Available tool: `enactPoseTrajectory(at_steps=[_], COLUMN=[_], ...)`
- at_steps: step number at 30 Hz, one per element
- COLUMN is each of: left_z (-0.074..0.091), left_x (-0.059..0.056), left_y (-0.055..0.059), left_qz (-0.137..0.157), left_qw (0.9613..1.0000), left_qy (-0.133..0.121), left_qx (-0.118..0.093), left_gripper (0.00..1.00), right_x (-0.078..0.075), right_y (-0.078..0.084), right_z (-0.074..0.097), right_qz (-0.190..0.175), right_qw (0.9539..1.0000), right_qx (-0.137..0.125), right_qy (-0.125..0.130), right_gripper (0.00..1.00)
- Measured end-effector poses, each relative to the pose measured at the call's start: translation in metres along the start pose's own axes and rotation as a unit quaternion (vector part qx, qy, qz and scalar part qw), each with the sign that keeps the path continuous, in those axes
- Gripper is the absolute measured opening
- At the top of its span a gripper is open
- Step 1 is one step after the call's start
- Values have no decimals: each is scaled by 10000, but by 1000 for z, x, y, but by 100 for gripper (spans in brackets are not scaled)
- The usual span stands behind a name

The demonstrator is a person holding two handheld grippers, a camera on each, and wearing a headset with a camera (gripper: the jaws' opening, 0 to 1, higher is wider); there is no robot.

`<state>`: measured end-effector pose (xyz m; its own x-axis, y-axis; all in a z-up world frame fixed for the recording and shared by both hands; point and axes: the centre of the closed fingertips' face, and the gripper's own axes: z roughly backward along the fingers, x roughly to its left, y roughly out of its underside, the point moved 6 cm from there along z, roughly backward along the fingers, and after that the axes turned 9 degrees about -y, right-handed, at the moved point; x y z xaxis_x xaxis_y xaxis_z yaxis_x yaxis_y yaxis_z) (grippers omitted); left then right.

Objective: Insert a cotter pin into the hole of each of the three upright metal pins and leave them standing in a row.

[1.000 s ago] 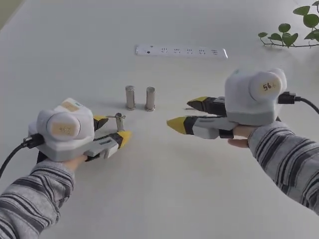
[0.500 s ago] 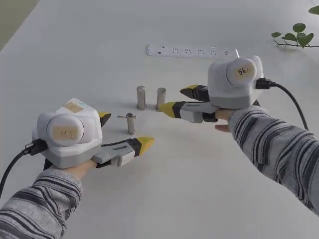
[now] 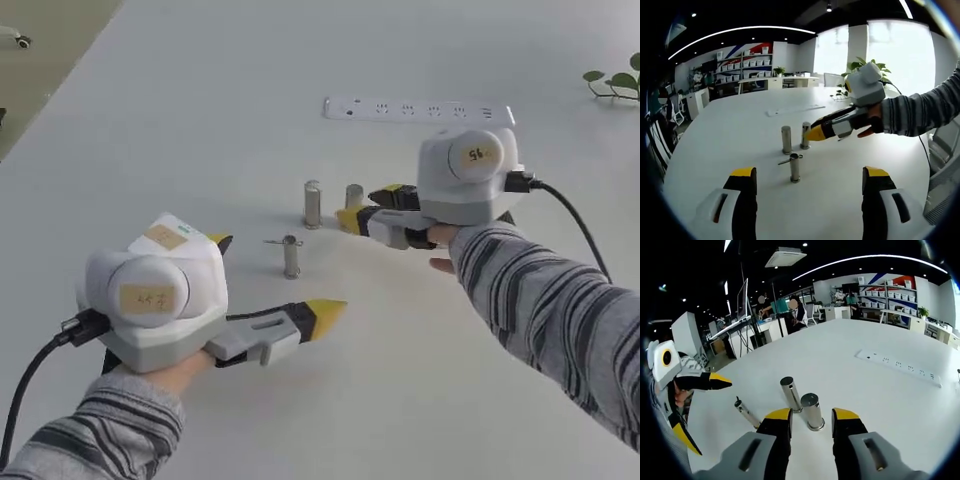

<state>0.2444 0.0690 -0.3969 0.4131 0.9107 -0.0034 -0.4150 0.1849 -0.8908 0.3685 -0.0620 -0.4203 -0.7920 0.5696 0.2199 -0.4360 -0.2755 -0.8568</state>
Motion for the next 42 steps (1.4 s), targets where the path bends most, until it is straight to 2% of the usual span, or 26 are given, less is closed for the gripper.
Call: enactPoseTrajectory(at_steps=[3,4,7,13,19,25,27,28,30,33,37,42], left_z=[1,1,1,2,6,9,9,10,11,13,15,23], left_x=[-1,-2,-2,-1,-1,1,1,1,0,0,1,1], left_y=[-1,-2,-4,-5,-3,-3,-3,-3,-3,-5,-4,-4], left_qz=[40,46,76,70,17,44,61,48,7,10,42,34], left_qw=[10000,10000,10000,9999,9999,9998,9998,9998,9998,9998,9996,9995], left_qy=[9,7,-38,-103,-113,-173,-181,-183,-191,-214,-266,-305], left_qx=[-27,-38,-51,-71,0,9,16,23,25,0,92,93], left_gripper=[86,86,86,86,87,87,87,87,87,87,87,87], right_x=[-3,-1,-2,-3,0,2,3,4,8,8,14,21], right_y=[0,-1,-1,0,0,-4,-5,-5,-6,-8,-8,-4], right_z=[-4,-4,-7,-11,-11,-8,-7,-7,-5,0,9,22], right_qz=[-21,-140,-113,-286,-335,-359,-241,-34,21,-131,-11,48], right_qw=[10000,9999,9999,9995,9993,9989,9991,9992,9990,9981,9967,9940], right_qx=[32,-43,-75,-162,-183,-167,-86,10,-17,-162,-122,-145], right_qy=[37,4,-58,-25,-1,263,325,405,456,576,806,1079], right_gripper=[24,23,18,12,11,8,8,8,8,8,8,8])
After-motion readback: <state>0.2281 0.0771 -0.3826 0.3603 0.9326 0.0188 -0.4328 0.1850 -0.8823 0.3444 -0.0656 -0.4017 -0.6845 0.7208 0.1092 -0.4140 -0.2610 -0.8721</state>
